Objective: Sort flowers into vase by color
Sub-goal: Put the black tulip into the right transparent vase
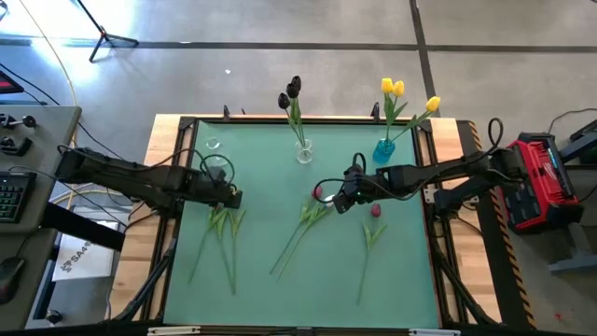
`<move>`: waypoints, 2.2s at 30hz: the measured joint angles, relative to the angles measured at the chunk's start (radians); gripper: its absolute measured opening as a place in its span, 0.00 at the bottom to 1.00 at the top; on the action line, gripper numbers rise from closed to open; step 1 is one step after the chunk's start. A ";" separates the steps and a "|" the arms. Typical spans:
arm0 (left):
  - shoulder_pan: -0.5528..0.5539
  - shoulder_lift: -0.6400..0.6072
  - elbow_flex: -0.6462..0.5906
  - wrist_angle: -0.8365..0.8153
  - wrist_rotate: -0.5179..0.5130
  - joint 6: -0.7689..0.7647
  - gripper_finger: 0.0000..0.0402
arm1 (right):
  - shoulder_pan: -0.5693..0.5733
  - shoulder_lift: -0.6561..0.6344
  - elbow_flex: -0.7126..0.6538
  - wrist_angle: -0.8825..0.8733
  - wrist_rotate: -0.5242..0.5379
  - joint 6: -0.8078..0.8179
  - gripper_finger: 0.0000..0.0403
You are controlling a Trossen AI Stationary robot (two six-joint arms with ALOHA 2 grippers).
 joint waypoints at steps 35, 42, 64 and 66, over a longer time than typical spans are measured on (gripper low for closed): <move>-0.025 0.311 -0.076 0.261 0.004 0.020 0.02 | -0.001 0.000 0.000 -0.029 -0.021 -0.015 0.44; 0.013 0.303 -0.076 0.457 0.035 0.068 0.01 | -0.001 0.000 0.000 -0.029 -0.004 -0.015 0.44; 0.326 0.297 0.098 1.668 0.046 1.284 0.00 | -0.001 0.000 0.001 -0.044 0.005 -0.005 0.44; 0.354 0.316 0.154 1.660 0.065 1.356 0.00 | 0.000 0.000 0.001 -0.044 0.005 0.006 0.44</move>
